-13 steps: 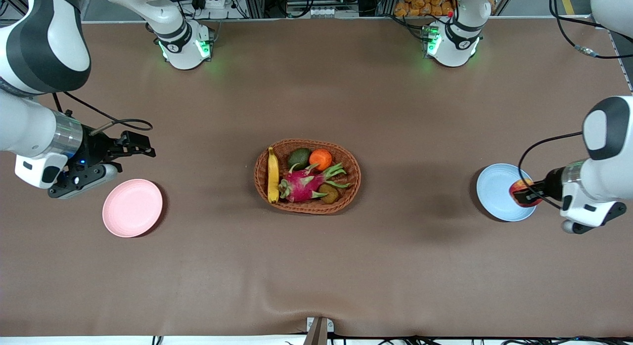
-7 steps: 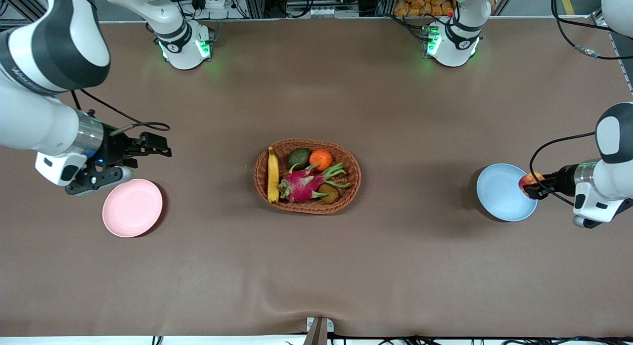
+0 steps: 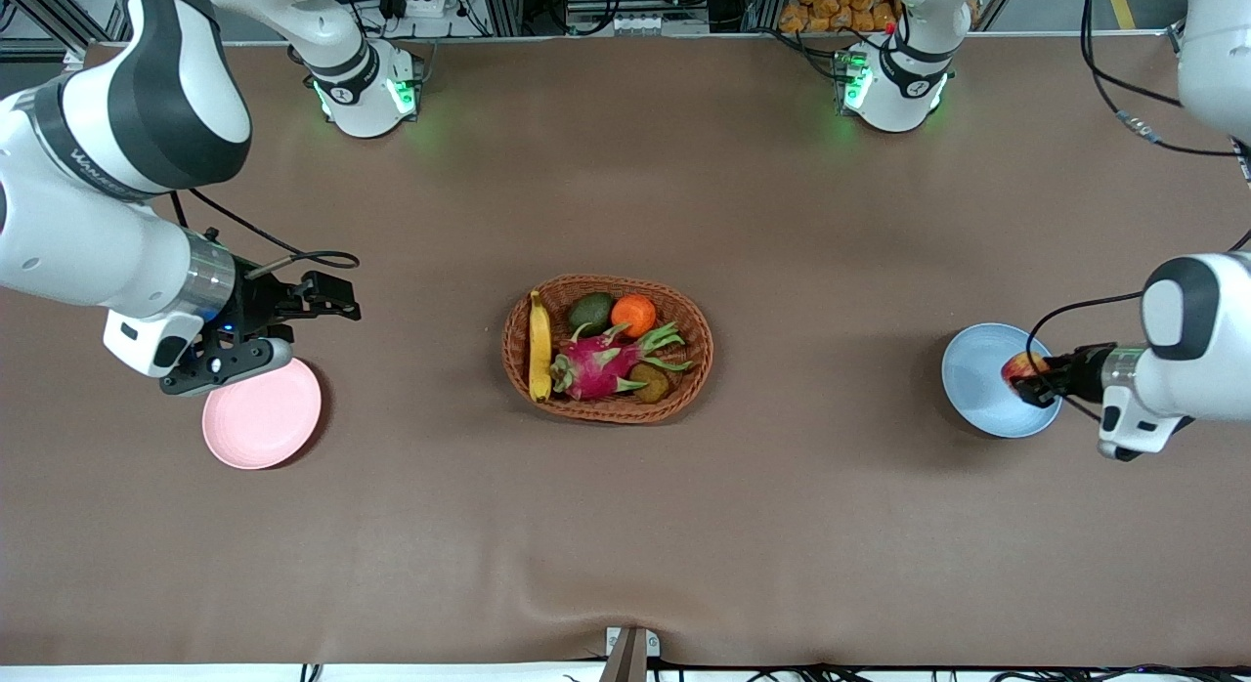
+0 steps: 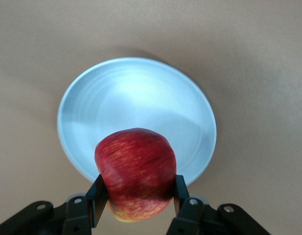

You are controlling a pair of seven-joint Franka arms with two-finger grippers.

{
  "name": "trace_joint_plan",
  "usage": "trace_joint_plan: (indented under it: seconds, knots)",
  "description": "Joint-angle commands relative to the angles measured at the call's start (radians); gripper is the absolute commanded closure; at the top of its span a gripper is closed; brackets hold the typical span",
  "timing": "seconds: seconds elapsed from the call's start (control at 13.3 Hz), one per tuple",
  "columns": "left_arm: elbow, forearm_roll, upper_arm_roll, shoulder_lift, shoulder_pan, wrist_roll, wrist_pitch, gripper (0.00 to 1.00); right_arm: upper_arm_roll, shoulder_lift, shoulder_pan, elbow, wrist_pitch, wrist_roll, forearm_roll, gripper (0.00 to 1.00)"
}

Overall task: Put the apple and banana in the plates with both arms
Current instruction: 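Release the apple onto the blue plate while the right gripper reaches the basket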

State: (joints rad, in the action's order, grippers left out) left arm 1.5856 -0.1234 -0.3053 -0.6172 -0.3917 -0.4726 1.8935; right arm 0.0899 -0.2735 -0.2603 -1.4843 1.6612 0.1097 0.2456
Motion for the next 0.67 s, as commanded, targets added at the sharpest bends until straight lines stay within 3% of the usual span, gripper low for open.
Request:
trace_joint_plan:
  seconds: [0.0, 0.07, 0.15, 0.22, 0.6]
  knots:
    - [0.028, -0.021, -0.005, -0.036, -0.013, -0.001, 0.071, 0.9, 0.007, -0.029, -0.034, -0.011, 0.006, -0.01, 0.012, 0.0]
    - [0.028, -0.021, -0.005, -0.042, -0.013, -0.001, 0.072, 0.66, 0.005, -0.047, -0.033, -0.011, 0.006, -0.005, 0.015, 0.0]
    - [0.028, -0.021, -0.003, -0.047, -0.015, -0.001, 0.072, 0.2, 0.005, -0.053, -0.036, -0.011, 0.006, -0.005, 0.015, 0.0]
    - [0.03, -0.021, -0.005, -0.044, -0.016, -0.003, 0.069, 0.0, 0.007, -0.055, -0.045, -0.01, 0.006, -0.01, 0.015, 0.0]
    - [0.002, -0.016, -0.012, 0.095, -0.024, -0.017, -0.036, 0.0, 0.007, -0.065, -0.155, -0.016, 0.084, -0.048, 0.015, 0.0]
